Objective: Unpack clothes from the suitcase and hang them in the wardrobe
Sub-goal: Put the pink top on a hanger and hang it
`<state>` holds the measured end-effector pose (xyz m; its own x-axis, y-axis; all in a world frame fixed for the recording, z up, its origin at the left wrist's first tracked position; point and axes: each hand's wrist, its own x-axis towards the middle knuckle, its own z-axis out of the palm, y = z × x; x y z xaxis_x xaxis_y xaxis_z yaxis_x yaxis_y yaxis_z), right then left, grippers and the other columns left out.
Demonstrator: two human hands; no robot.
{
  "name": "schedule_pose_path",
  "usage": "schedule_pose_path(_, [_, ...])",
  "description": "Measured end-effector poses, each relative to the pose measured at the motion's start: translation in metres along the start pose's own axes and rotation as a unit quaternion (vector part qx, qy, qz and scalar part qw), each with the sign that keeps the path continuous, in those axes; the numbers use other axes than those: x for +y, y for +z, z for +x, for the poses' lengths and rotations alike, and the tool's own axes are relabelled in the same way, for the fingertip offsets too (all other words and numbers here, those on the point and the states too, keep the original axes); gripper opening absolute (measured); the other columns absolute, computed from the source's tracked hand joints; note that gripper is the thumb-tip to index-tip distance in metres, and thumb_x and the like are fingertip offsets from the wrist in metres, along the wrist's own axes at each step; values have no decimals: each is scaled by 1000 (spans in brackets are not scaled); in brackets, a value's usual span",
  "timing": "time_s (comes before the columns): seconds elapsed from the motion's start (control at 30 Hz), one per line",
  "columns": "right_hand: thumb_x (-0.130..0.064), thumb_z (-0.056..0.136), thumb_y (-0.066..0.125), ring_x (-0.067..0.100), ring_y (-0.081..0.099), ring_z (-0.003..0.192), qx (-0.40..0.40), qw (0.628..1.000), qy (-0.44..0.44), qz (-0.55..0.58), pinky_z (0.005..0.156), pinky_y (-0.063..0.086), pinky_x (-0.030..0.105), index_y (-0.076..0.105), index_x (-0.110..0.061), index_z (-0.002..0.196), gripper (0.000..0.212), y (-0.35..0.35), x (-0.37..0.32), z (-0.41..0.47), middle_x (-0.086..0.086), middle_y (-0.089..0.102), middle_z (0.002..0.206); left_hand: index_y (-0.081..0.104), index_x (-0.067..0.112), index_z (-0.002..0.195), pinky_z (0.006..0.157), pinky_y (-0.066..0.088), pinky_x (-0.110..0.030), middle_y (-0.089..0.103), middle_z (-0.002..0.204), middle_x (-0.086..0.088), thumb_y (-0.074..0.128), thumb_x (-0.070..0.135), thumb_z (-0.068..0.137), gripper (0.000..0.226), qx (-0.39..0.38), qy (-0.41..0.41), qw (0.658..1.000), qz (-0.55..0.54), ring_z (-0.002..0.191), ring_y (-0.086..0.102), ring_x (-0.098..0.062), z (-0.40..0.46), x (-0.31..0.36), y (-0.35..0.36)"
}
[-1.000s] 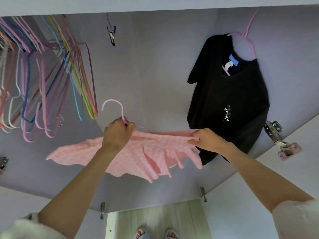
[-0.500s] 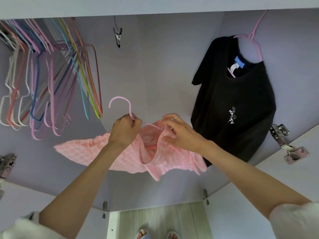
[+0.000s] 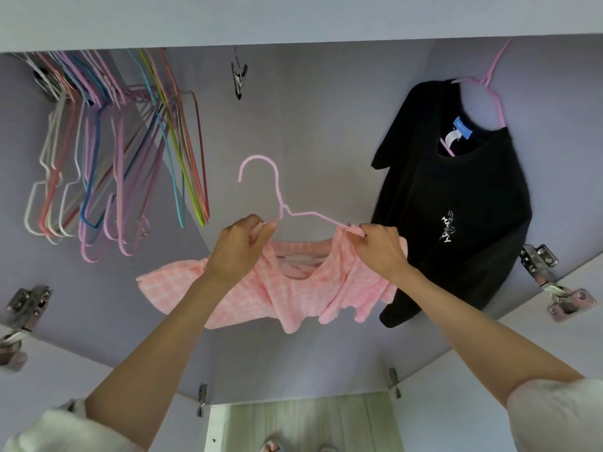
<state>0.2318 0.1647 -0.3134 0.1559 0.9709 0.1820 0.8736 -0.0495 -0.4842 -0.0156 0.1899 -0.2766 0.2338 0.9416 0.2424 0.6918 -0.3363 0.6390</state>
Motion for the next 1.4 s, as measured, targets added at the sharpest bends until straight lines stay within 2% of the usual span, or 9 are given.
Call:
schedule_pose_path(0.13, [-22,94,50,24,41,53,30,1000,-5,-2,69,37,32,35,-14,50,47,-16,16,0,-3,33,47,44,10,68,58,33,-32,37,52,4,48,34,94,36,-41,-26,999,22,51,37,-17,-5,-23,4])
schedule_pose_path(0.23, [-21,93,53,23,45,65,24,999,-18,-20,73,44,39,52,-1,61,37,-22,22,-2,3,43,61,45,8,72,63,38,-35,42,55,1,44,34,96,35,-54,-63,997,-3,61,43,-25,-4,-20,11])
schedule_pose_path(0.4, [-49,94,43,18,49,63,-56,991,13,-121,58,38,29,43,-14,58,51,-35,31,-4,-1,44,61,44,14,65,54,32,-27,41,56,-1,46,30,96,35,-52,-80,994,-50,59,39,-20,2,-14,16])
schedule_pose_path(0.53, [-56,95,30,21,51,62,-40,978,65,-195,59,38,29,38,-17,54,57,-42,36,-9,-2,40,53,63,2,106,73,41,-21,62,94,-15,49,16,96,22,-63,-45,994,-74,85,55,-26,11,-4,22])
schedule_pose_path(0.67, [-59,94,26,22,52,63,-28,969,211,-126,58,39,29,52,-11,68,60,-49,49,-12,2,48,60,52,2,128,101,35,-29,55,124,-18,46,7,95,33,-53,16,998,-30,117,51,-30,15,11,24])
schedule_pose_path(0.83, [-48,96,32,29,61,86,-30,944,326,40,71,48,35,60,-7,102,50,-64,55,-10,10,61,90,51,2,129,104,32,-30,51,129,-19,47,4,94,36,-12,89,996,17,121,47,-33,20,31,30])
schedule_pose_path(1.03, [-22,100,31,27,55,107,10,953,231,198,90,45,36,40,-4,137,41,-87,37,-14,15,54,124,55,4,119,94,47,-43,55,122,-18,35,16,88,40,90,245,962,86,116,51,-33,24,85,19])
schedule_pose_path(1.3, [-12,100,33,14,46,62,157,962,138,176,58,39,28,47,-4,98,17,-129,38,1,8,50,79,42,8,128,110,27,-50,39,138,-17,44,-4,78,51,279,412,852,164,133,29,-37,22,154,-11])
schedule_pose_path(1.4, [-12,98,35,23,49,65,192,959,143,153,62,42,36,43,-7,82,19,-154,36,18,9,49,74,32,11,138,115,12,-54,25,146,-11,43,-2,78,63,325,401,827,220,138,18,-37,25,171,-24])
